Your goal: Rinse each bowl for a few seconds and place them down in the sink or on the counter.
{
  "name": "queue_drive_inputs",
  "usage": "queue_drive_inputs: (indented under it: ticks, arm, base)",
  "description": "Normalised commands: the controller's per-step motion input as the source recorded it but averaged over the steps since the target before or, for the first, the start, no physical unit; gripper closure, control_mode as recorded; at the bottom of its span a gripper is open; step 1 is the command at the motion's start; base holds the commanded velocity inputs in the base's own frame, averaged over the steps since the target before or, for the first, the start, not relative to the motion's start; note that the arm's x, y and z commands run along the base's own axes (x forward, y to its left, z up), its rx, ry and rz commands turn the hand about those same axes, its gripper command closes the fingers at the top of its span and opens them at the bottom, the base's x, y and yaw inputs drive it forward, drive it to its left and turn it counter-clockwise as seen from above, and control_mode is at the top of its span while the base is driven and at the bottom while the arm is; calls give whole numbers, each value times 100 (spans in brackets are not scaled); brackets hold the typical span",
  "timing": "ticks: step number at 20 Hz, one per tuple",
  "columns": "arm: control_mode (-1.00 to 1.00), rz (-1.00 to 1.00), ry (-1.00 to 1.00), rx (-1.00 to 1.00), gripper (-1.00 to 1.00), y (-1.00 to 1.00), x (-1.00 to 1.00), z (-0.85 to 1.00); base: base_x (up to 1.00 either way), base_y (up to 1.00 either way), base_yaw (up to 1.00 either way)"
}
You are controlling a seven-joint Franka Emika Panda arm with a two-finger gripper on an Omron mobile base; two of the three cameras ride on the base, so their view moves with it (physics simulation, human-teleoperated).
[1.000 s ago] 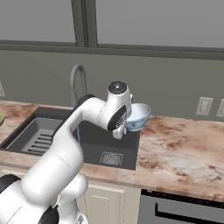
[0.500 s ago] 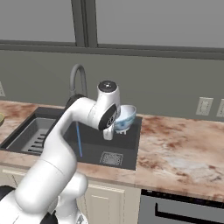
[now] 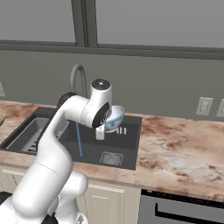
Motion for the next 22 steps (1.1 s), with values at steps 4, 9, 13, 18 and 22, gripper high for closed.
queue_drive_inputs:
  ticks: [4,9,13,18,22]
  arm:
    - [-100,4,0,4,100,31,-11,0]
    - [-100,0,1,6,100,33,-1,-1]
    - [-100,0,2,2,100,34,0,0]
    - [-100,0,0,1,100,32,-5,0]
    - [-100,0,0,3,100,29,-10,-1]
  base:
    - [0,0,0]
    - [0,0,0]
    - [0,0,0]
    - [0,0,0]
    - [0,0,0]
